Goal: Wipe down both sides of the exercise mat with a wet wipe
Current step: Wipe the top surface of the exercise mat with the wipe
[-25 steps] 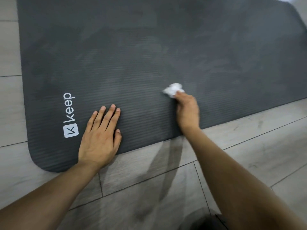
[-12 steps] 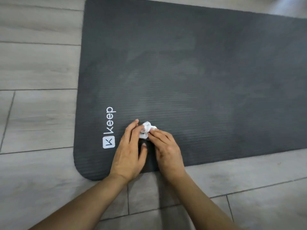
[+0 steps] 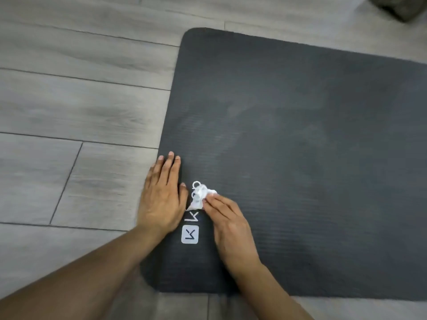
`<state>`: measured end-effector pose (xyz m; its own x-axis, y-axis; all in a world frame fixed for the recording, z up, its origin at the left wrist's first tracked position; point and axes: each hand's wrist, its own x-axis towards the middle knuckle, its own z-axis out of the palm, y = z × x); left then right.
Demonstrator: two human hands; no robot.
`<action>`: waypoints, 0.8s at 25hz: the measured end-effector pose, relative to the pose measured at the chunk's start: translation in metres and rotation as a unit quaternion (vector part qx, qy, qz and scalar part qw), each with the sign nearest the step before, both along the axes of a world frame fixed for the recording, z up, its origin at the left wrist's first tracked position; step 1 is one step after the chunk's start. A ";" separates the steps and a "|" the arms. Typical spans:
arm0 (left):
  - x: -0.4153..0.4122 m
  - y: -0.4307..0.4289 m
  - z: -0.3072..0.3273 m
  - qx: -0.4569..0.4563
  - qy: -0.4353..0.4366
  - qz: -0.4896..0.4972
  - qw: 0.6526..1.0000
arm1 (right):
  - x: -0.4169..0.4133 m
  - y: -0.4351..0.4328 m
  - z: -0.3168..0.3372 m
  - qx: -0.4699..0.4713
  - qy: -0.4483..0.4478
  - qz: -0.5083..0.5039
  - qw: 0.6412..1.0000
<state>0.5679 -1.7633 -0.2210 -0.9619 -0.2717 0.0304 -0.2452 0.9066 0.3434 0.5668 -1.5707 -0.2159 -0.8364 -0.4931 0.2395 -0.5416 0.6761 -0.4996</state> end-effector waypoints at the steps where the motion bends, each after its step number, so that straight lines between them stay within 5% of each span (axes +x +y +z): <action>1: 0.001 0.001 -0.002 -0.008 0.003 -0.001 1.000 | 0.002 -0.003 -0.002 0.010 0.002 0.042 0.999; 5: 0.000 0.000 -0.007 -0.020 0.002 -0.002 1.000 | -0.071 -0.006 -0.002 0.026 0.029 0.064 0.997; 12: -0.003 -0.002 -0.005 -0.017 -0.002 -0.007 1.000 | -0.183 -0.079 -0.002 0.000 -0.027 -0.141 0.990; 17: -0.004 -0.002 -0.003 -0.009 0.003 -0.006 1.000 | -0.127 -0.063 0.002 0.050 0.026 0.094 0.994; 20: -0.005 -0.003 -0.005 -0.003 0.006 -0.007 1.000 | -0.169 -0.077 0.005 0.073 0.017 0.066 0.995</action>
